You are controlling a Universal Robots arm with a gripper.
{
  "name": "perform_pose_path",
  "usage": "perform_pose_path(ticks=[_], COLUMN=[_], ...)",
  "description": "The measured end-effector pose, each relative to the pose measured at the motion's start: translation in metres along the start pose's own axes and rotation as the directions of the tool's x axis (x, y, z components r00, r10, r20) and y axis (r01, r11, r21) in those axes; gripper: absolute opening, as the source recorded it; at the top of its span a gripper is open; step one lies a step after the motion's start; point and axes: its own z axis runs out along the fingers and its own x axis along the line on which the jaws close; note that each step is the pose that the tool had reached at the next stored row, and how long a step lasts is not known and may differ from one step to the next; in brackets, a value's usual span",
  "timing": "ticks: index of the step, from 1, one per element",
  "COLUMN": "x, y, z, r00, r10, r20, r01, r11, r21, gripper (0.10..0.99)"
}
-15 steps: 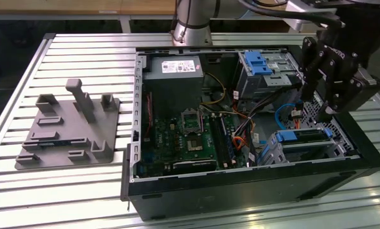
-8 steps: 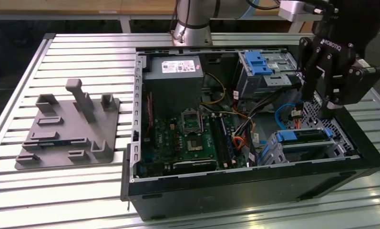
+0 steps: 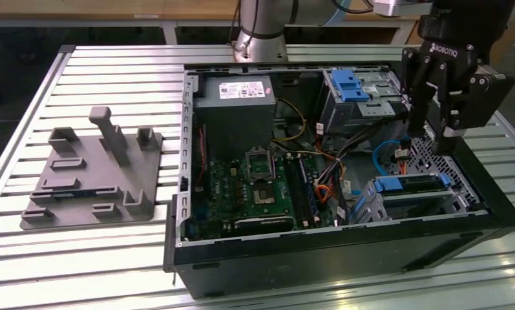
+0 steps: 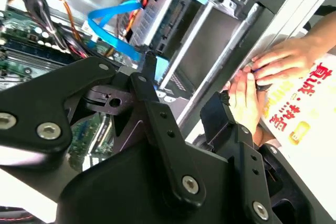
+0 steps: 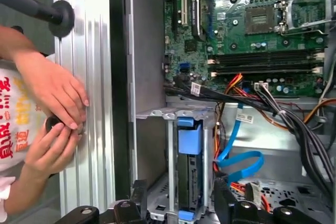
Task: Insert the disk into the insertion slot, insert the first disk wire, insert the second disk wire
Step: 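Insert the first disk wire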
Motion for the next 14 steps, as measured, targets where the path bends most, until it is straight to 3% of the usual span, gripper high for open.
perform_pose_path(ticks=[7, 10, 11, 12, 14], x=[-0.0066, -0.0073, -0.0074, -0.0075, -0.0075], y=[-0.0212, -0.0326, -0.0354, -0.0371, -0.0382], z=[-0.0003, 0.0006, 0.0009, 0.0011, 0.0010], r00=[1.0000, 0.9999, 0.9999, 0.9998, 0.9986], r10=[-0.008, -0.014, -0.016, -0.018, -0.021], r20=[0.0025, 0.0035, 0.0002, -0.0115, -0.0482], r01=[0.008, 0.014, 0.016, 0.018, 0.019], r11=[0.9997, 0.9991, 0.9989, 0.9987, 0.9986], r21=[-0.022, -0.039, -0.044, -0.047, -0.049], gripper=[0.616, 0.616, 0.616, 0.616, 0.616])
